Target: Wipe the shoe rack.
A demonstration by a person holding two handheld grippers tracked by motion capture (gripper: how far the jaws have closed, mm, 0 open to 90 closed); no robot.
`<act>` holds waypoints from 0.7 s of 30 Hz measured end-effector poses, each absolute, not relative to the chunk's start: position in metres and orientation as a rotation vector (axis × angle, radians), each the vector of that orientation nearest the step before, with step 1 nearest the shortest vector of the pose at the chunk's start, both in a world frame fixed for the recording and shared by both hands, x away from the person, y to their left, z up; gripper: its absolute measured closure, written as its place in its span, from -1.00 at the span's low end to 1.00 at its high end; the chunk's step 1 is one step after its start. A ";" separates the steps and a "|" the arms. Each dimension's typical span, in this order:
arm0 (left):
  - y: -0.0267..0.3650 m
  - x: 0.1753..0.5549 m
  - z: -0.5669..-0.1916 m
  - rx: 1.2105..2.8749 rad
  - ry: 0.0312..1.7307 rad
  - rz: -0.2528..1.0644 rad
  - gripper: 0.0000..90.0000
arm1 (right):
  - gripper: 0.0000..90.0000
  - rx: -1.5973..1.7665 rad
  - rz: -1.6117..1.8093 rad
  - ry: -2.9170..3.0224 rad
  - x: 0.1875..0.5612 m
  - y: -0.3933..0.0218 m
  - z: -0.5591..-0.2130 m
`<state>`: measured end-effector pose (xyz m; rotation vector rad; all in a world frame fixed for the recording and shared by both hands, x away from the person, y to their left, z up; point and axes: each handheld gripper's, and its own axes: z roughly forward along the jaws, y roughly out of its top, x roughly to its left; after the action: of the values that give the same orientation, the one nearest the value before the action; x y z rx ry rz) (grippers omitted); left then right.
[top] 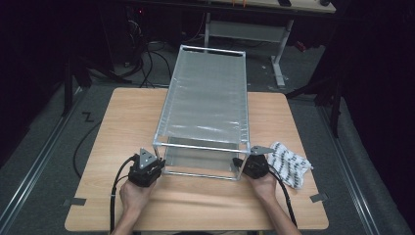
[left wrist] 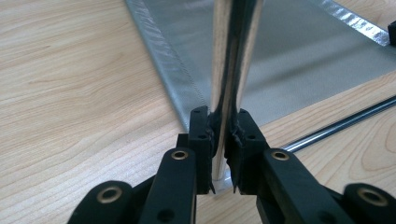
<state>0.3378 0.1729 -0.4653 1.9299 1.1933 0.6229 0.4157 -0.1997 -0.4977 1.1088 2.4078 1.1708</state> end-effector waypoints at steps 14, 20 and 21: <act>0.183 0.345 -0.466 1.901 1.241 0.645 0.79 | 1.00 1.084 1.211 2.431 0.399 -0.195 -0.498; 0.184 0.346 -0.466 1.895 1.248 0.654 0.79 | 1.00 1.059 1.217 2.435 0.389 -0.193 -0.499; 0.184 0.346 -0.466 1.895 1.249 0.656 0.79 | 1.00 1.051 1.214 2.432 0.389 -0.192 -0.499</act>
<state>0.3456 0.1836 -0.4662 1.8948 1.2493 0.6561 0.3886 -0.1922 -0.4990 1.0514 2.4321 1.2144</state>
